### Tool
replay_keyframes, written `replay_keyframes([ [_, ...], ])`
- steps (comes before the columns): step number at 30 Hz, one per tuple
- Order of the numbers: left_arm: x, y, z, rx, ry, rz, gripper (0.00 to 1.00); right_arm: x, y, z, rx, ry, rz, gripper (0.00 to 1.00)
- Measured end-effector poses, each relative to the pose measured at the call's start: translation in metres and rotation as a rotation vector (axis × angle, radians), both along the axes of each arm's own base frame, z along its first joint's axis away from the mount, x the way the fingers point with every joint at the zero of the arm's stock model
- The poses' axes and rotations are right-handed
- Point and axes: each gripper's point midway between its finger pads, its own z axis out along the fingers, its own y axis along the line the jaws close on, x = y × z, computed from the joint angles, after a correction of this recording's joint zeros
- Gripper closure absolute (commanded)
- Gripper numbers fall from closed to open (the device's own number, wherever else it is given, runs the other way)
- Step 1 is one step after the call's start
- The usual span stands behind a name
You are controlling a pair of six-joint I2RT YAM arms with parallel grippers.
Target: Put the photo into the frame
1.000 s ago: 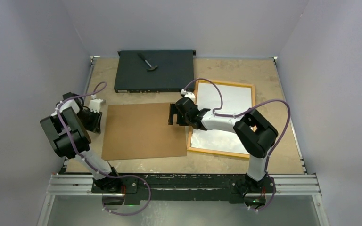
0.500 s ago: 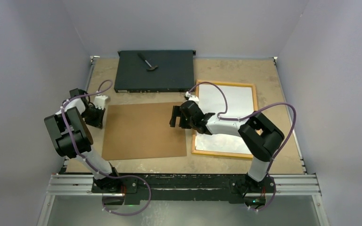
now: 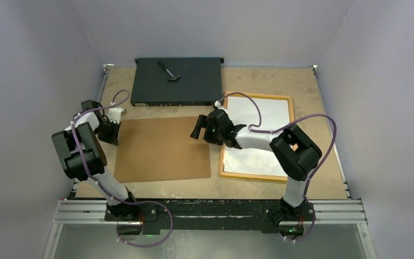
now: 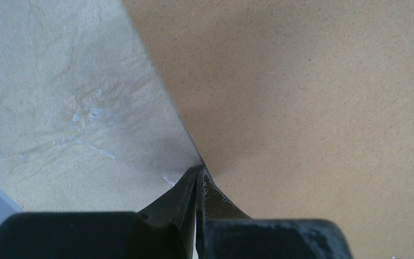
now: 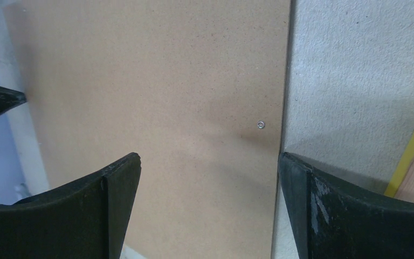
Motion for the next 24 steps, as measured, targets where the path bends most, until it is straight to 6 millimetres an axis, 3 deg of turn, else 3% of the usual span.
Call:
replay_keyframes([
  [10, 0.025, -0.006, 0.004, 0.091, -0.051, -0.059, 1.0, -0.003, 0.0, 0.02, 0.146, 0.106, -0.034, 0.01],
  [19, 0.034, -0.016, 0.004, 0.146, -0.06, -0.107, 1.0, -0.008, -0.012, 0.063, 0.276, 0.08, -0.073, 0.01],
  [24, 0.04, -0.037, 0.004, 0.144, -0.068, -0.164, 1.0, -0.001, -0.032, 0.091, 0.352, 0.033, -0.128, 0.01],
])
